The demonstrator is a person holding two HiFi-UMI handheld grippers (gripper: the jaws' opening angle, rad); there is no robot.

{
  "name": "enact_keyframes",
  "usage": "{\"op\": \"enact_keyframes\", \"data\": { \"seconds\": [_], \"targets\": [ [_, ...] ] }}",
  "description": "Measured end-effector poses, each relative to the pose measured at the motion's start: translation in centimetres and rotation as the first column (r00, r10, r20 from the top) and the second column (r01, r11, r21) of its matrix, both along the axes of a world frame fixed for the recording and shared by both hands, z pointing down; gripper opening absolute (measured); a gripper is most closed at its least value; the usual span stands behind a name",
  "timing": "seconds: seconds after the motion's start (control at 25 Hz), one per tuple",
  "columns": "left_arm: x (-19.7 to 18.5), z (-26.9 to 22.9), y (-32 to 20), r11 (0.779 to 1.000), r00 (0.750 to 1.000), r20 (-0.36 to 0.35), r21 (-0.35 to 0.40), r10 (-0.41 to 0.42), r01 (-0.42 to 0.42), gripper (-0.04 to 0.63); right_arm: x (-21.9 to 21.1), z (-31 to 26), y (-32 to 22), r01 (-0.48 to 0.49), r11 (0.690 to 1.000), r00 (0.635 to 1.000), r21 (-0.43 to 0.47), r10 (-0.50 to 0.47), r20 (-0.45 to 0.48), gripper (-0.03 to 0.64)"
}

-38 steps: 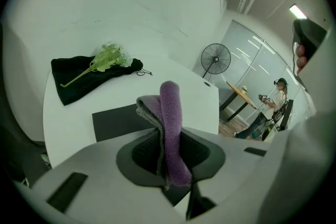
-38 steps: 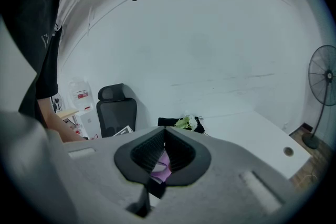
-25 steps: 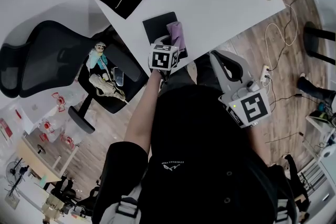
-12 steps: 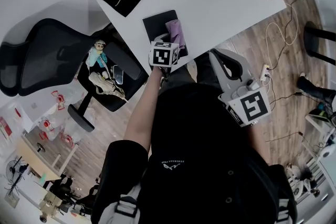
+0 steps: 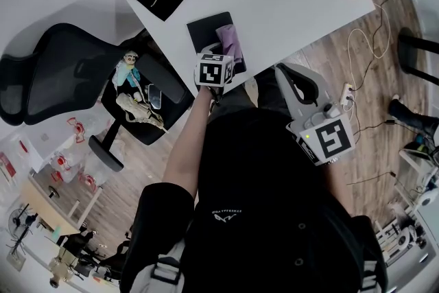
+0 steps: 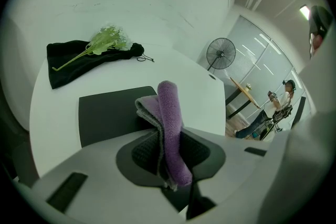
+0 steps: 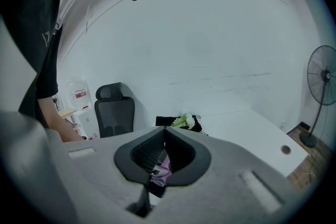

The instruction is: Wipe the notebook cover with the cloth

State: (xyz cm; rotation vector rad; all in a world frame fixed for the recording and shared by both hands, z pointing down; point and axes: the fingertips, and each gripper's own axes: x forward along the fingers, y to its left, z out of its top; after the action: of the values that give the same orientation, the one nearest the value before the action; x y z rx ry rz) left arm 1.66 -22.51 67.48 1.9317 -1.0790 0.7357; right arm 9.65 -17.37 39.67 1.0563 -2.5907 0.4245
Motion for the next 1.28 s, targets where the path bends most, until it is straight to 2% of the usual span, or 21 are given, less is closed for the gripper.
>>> {"op": "enact_keyframes", "data": {
  "seconds": [0.48, 1.28],
  "targets": [
    [-0.6, -0.1, 0.0, 1.0, 1.0, 0.002, -0.001, -0.007, 0.007, 0.087, -0.3, -0.4, -0.3, -0.017, 1.0, 1.0, 0.01, 0.017, 0.021, 0.005],
    [-2.5, 0.1, 0.6, 0.999, 0.999, 0.005, -0.007, -0.046, 0.046, 0.087, -1.4, 0.2, 0.2, 0.033, 0.999, 0.999, -0.001, -0.033, -0.001, 0.005]
  ]
}}
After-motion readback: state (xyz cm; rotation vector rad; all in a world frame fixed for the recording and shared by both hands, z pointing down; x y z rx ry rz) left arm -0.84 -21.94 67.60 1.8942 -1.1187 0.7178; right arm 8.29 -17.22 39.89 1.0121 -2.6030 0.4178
